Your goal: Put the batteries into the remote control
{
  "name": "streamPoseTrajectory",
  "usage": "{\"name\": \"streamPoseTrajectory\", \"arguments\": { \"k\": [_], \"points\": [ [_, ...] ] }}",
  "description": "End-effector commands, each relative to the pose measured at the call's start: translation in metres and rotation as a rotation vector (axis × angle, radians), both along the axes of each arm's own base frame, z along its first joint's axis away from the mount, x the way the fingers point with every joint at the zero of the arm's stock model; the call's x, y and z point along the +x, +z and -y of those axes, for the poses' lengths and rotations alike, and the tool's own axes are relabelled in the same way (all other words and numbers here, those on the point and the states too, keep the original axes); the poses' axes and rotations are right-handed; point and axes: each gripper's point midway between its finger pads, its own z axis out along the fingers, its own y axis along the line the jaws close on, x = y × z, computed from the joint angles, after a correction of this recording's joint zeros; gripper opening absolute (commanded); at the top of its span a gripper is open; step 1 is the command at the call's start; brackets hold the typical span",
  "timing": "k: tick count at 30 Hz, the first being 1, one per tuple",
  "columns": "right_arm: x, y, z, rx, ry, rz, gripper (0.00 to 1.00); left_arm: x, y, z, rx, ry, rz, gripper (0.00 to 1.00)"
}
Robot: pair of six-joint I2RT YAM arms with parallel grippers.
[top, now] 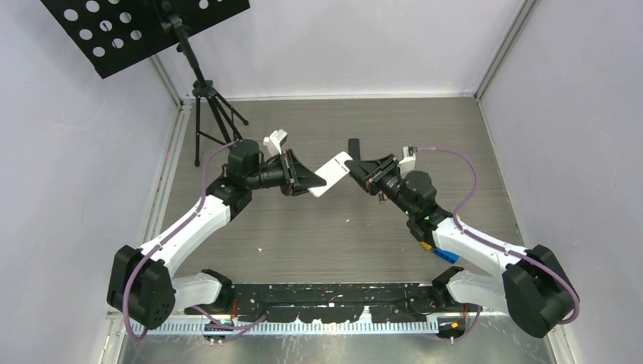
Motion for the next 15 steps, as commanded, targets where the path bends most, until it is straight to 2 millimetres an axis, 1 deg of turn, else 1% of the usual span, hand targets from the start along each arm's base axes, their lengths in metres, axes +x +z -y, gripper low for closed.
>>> {"name": "streamPoseTrajectory", "arguments": {
  "k": [1,3,5,9,12,15],
  "points": [
    [-0.004,-0.067,0.006,-0.053,-0.026,-0.162,0.2,-0.007,-0.054,-0.011,0.131,0.024,-0.106,0.0],
    [-0.007,-0.089,0.008,-0.073,-0.031,-0.219,0.25,-0.01,-0.074,-0.014,0.167,0.026,-0.149,0.0],
    [-0.01,-0.108,0.011,-0.101,-0.037,-0.257,0.31,-0.012,-0.088,-0.016,0.197,0.022,-0.175,0.0],
    [-0.013,-0.136,0.016,-0.16,-0.051,-0.295,0.4,-0.015,-0.11,-0.02,0.267,0.005,-0.201,0.0],
    [-0.014,-0.146,0.018,-0.206,-0.051,-0.296,0.43,-0.019,-0.124,-0.026,0.342,-0.02,-0.195,0.0],
    [-0.013,-0.15,0.017,-0.245,-0.04,-0.281,0.43,-0.021,-0.135,-0.034,0.42,-0.04,-0.18,0.0]
  ]
}}
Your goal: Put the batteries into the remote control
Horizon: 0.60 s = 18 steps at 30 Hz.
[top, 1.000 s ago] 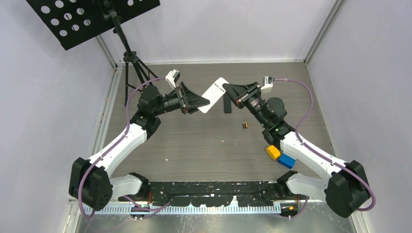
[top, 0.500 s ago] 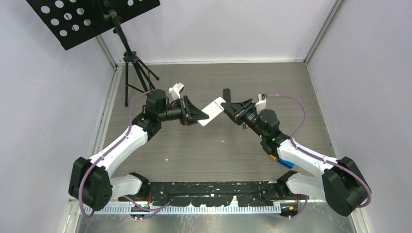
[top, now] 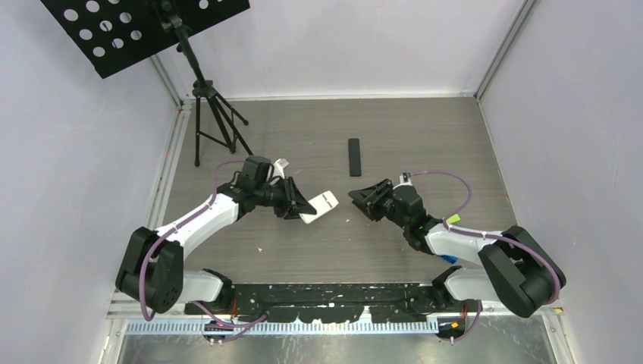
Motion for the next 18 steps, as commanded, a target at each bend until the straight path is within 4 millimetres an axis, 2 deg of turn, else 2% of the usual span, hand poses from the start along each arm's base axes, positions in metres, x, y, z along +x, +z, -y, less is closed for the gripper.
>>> {"name": "streamPoseTrajectory", "arguments": {
  "k": [1,6,12,16,18],
  "points": [
    [0.009,0.007,0.001,-0.058,0.009,0.086,0.45,-0.002,-0.008,-0.012,0.116,-0.078,0.07,0.0],
    [0.004,0.011,-0.021,-0.143,0.19,0.143,0.68,-0.005,-0.015,-0.019,0.196,-0.161,0.082,0.0],
    [-0.006,-0.003,-0.062,-0.161,0.439,0.142,0.74,-0.009,-0.016,-0.019,0.196,-0.229,0.104,0.0],
    [-0.014,-0.004,-0.091,-0.094,0.538,0.179,0.79,-0.014,-0.004,-0.017,0.161,-0.277,0.13,0.0],
    [-0.016,-0.004,-0.096,-0.059,0.552,0.201,0.81,-0.018,0.001,-0.02,0.169,-0.303,0.148,0.0]
  ]
}}
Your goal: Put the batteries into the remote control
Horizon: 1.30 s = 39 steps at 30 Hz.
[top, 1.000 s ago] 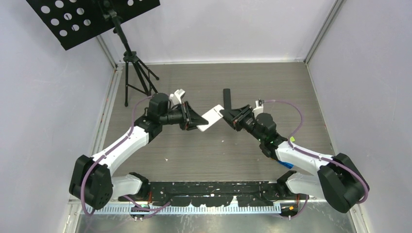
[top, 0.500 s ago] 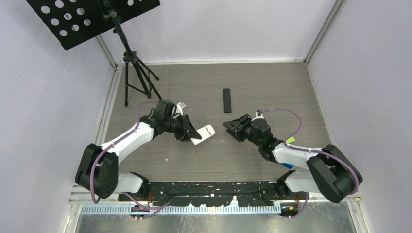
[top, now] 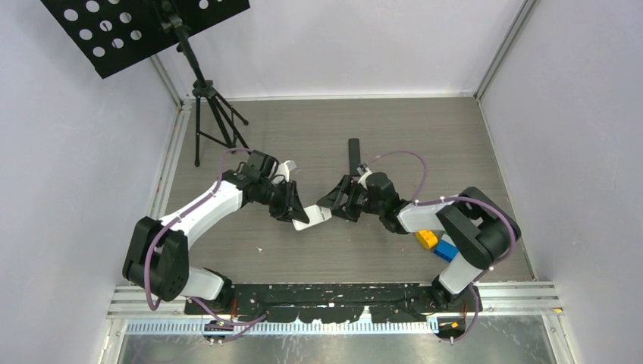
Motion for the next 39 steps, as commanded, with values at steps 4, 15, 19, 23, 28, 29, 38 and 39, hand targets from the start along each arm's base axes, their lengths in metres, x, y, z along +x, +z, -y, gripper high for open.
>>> {"name": "streamPoseTrajectory", "arguments": {
  "k": [4,15,19,23,28,29,38,39],
  "points": [
    [-0.013,0.021,-0.026,0.149,0.158,0.128,0.81,-0.012,0.034,-0.002,-0.036,-0.14,0.083,0.0],
    [-0.042,0.037,-0.024,0.346,0.239,0.203,0.64,-0.004,0.041,-0.021,-0.03,-0.086,0.053,0.0],
    [-0.039,0.036,-0.022,0.351,0.215,0.207,0.56,0.005,0.034,-0.035,0.013,-0.029,0.042,0.0],
    [-0.037,0.042,-0.022,0.35,0.207,0.24,0.44,0.006,0.03,-0.033,-0.003,-0.028,0.019,0.0],
    [-0.026,0.025,-0.023,0.276,0.176,0.216,0.51,0.005,0.03,-0.03,-0.028,-0.043,0.005,0.0],
    [-0.022,0.017,-0.02,0.236,0.147,0.198,0.59,0.004,0.032,-0.03,-0.031,-0.048,0.009,0.0],
    [-0.018,0.041,-0.032,0.288,0.198,0.239,0.8,-0.005,0.05,-0.019,-0.146,-0.1,0.001,0.0],
    [-0.02,0.051,-0.036,0.335,0.208,0.234,0.79,-0.006,0.052,-0.018,-0.154,-0.104,0.001,0.0]
  ]
}}
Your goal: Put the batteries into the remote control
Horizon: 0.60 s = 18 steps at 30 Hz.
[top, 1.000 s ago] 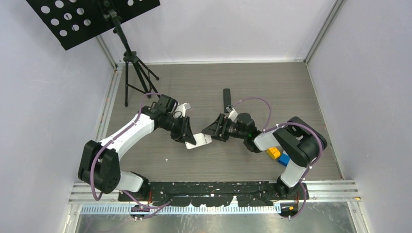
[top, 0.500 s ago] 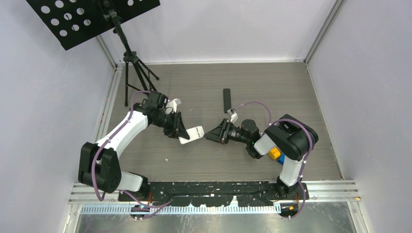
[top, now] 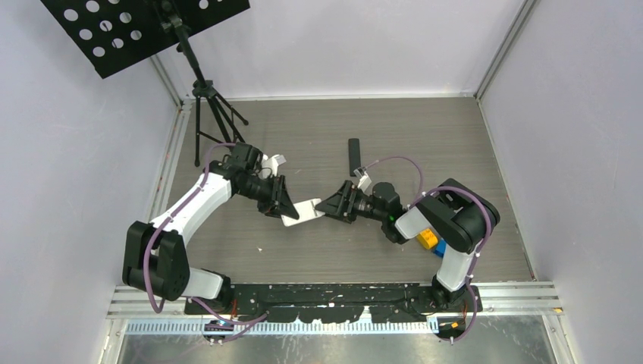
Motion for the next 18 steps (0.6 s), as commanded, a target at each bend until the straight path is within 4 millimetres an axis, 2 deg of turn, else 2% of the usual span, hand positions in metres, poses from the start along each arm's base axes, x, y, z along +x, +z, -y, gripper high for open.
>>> {"name": "streamPoseTrajectory", "arguments": {
  "k": [1,3,5,9,18],
  "points": [
    [0.005,0.062,-0.021,0.186,0.071,0.106,0.76,-0.003,0.025,0.011,-0.112,-0.05,0.029,0.0],
    [0.004,0.071,-0.022,0.232,0.077,0.102,0.66,-0.002,0.023,0.007,-0.076,-0.039,0.039,0.0],
    [0.005,0.072,-0.021,0.237,0.065,0.099,0.56,-0.001,0.021,0.003,-0.044,-0.028,0.045,0.0],
    [0.005,0.058,-0.015,0.17,0.028,0.087,0.42,0.004,0.013,-0.005,0.032,0.008,0.059,0.0],
    [0.008,0.039,-0.004,0.039,-0.026,0.059,0.27,0.016,-0.015,-0.027,0.219,0.08,0.054,0.0]
  ]
}}
